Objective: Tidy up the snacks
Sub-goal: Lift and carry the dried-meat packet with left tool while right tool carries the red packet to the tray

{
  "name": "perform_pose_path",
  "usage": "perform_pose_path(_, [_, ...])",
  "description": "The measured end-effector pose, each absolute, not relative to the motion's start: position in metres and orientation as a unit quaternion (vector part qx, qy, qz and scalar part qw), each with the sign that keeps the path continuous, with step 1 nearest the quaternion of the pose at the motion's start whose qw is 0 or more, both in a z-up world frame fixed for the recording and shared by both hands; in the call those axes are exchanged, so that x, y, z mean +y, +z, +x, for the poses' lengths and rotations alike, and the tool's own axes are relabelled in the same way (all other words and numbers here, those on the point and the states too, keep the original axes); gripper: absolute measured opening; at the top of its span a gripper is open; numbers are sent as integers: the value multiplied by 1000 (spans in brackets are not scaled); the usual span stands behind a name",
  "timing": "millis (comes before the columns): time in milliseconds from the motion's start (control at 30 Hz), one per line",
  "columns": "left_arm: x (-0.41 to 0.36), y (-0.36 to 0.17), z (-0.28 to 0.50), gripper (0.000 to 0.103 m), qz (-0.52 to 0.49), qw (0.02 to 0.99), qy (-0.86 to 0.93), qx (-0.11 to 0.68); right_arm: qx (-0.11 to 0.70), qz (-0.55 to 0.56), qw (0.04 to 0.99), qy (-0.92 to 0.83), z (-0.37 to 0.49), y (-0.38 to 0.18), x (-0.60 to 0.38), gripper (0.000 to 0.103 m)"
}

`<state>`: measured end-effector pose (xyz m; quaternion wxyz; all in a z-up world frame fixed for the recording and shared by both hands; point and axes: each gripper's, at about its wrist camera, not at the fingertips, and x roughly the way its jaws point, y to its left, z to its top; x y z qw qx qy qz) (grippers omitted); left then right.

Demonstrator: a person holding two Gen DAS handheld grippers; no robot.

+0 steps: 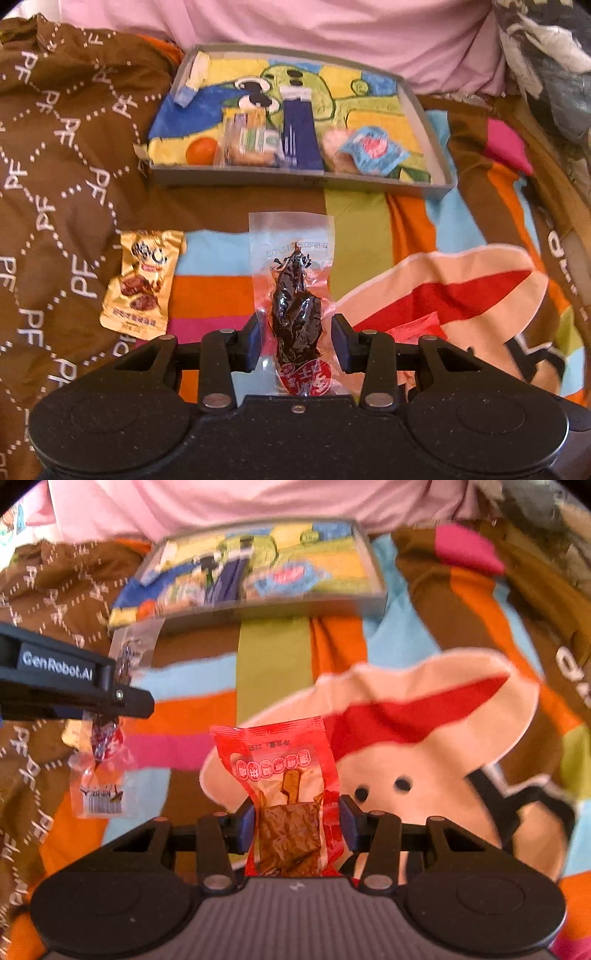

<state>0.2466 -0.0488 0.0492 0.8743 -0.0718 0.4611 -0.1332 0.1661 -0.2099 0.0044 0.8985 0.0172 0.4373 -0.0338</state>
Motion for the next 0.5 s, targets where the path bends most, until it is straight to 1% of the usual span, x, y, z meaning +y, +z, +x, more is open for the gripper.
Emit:
perform_pose_path(300, [-40, 113, 260, 41, -89, 872, -144, 460, 421, -11, 907, -34, 181, 88, -211, 50])
perform_pose_path(500, [-30, 143, 265, 41, -106, 875, -153, 448, 393, -54, 918, -28, 196, 144, -216, 50])
